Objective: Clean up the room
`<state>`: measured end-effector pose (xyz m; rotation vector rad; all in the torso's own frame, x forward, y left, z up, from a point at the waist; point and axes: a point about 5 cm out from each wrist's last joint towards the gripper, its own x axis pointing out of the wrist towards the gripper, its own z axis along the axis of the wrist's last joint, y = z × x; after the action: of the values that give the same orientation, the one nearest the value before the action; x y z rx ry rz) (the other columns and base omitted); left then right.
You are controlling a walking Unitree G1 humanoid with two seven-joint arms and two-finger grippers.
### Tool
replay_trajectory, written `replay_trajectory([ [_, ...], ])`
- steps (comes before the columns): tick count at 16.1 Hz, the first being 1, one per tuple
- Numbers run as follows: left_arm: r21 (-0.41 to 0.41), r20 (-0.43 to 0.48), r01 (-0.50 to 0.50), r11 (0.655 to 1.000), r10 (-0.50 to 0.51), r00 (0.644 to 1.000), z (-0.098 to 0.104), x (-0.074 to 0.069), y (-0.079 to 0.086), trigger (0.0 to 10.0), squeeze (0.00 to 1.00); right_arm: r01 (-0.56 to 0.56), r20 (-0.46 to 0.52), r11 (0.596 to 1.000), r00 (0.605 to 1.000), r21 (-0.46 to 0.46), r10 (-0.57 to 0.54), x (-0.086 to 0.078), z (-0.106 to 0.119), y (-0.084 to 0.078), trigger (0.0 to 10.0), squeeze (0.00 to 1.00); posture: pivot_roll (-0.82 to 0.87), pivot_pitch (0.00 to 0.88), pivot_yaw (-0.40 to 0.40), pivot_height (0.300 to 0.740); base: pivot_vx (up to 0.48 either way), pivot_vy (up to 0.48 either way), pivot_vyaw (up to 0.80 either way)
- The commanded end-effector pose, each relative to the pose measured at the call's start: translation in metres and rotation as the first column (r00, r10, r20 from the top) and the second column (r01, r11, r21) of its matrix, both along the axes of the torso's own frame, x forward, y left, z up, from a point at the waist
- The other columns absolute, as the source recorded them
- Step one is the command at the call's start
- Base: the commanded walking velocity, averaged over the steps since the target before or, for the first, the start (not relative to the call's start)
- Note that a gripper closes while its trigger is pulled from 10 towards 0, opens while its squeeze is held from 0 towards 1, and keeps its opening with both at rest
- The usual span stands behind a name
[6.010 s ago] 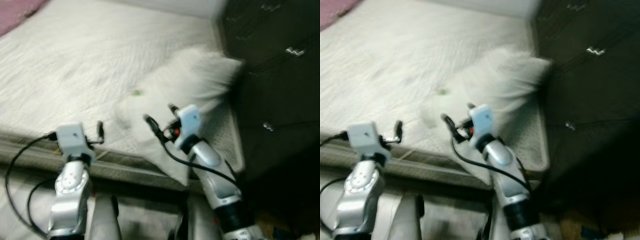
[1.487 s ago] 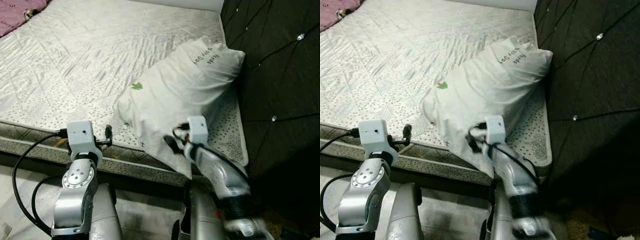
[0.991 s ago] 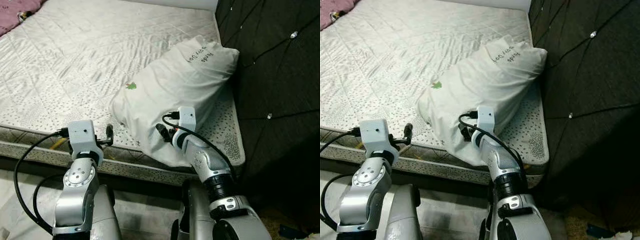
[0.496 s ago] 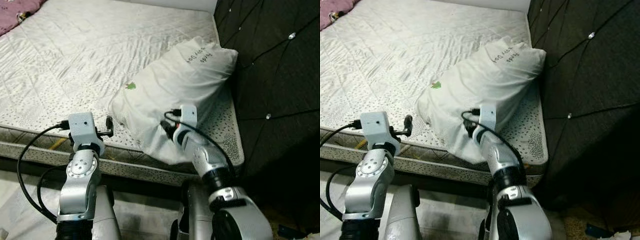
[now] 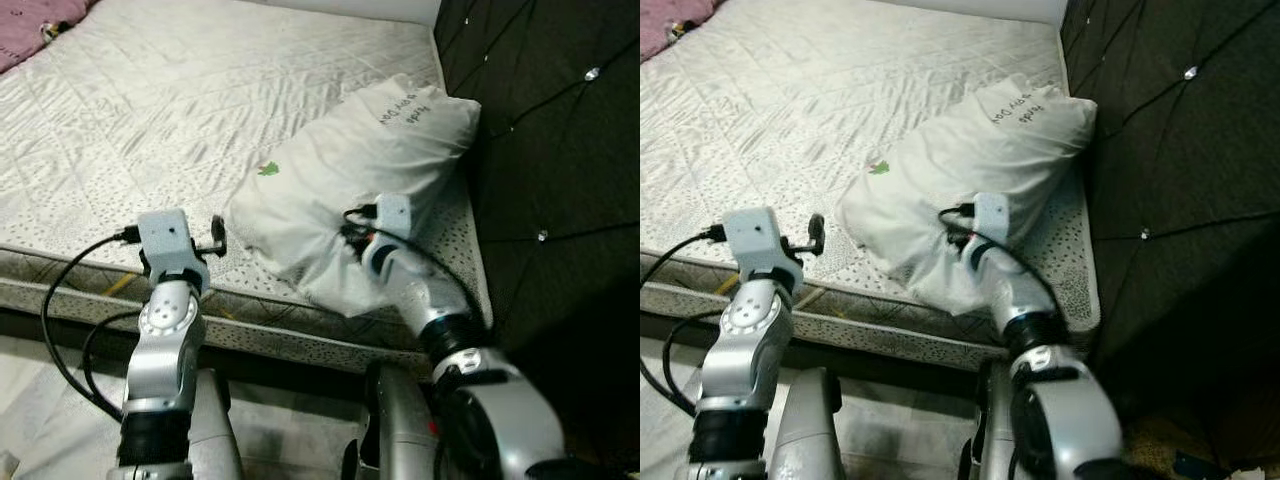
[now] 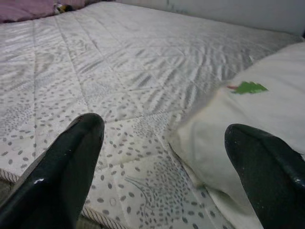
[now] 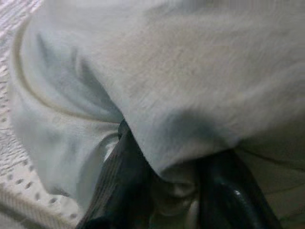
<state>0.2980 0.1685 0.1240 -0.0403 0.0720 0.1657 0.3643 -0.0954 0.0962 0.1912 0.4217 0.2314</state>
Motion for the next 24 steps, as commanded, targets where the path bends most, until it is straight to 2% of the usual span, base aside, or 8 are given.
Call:
replay_trajectory([
  [1,-0.004,0.008,-0.008,1.0,0.008,1.0,0.001,0.003,0.002,10.0,0.0,0.068,0.115,0.998,0.991,-0.012,-0.067,0.015,0.027,-0.019,0.0,0.0,0.11,0.0,-0.087,0.553,0.0,0.0,0.0],
  [3,-0.004,0.02,-0.017,1.0,0.017,1.0,0.002,0.006,0.004,10.0,0.0,0.117,0.156,0.992,0.982,-0.048,-0.108,0.021,0.035,-0.034,0.0,0.0,0.11,0.0,-0.086,0.553,0.0,0.0,0.0],
  [8,-0.001,0.049,-0.034,0.999,0.034,0.998,0.004,0.016,0.007,10.0,0.0,0.413,0.337,0.895,0.878,-0.172,-0.34,0.033,0.08,-0.131,0.0,0.0,0.09,0.0,-0.079,0.553,0.0,0.0,0.0],
  [11,0.006,0.055,-0.034,0.999,0.033,0.998,0.005,0.02,0.008,10.0,0.0,0.488,0.367,0.852,0.84,-0.188,-0.4,0.03,0.092,-0.161,0.0,0.0,0.08,0.0,-0.074,0.553,0.0,0.0,0.0],
  [14,0.009,0.066,-0.035,0.999,0.035,0.997,0.007,0.022,0.008,10.0,0.0,0.503,0.379,0.836,0.833,-0.22,-0.402,0.025,0.089,-0.174,0.0,0.0,0.09,0.0,-0.075,0.553,0.0,0.0,0.0],
  [16,0.011,0.065,-0.044,0.999,0.043,0.997,0.005,0.02,0.012,10.0,0.0,0.506,0.344,0.823,0.844,-0.258,-0.411,0.011,0.06,-0.181,0.0,0.0,0.08,0.0,-0.077,0.553,0.0,0.0,0.0],
  [20,0.018,0.059,-0.048,0.999,0.047,0.997,0.003,0.021,0.015,10.0,0.0,0.448,0.278,0.851,0.884,-0.273,-0.376,-0.013,0.008,-0.157,0.0,0.0,0.07,0.0,-0.055,0.553,0.0,0.0,0.0],
  [24,0.027,0.058,-0.043,0.999,0.042,0.997,0.004,0.023,0.016,10.0,0.0,0.448,0.323,0.855,0.875,-0.261,-0.361,-0.024,0.006,-0.149,0.0,0.0,0.07,0.0,-0.055,0.553,0.0,0.0,0.0],
])
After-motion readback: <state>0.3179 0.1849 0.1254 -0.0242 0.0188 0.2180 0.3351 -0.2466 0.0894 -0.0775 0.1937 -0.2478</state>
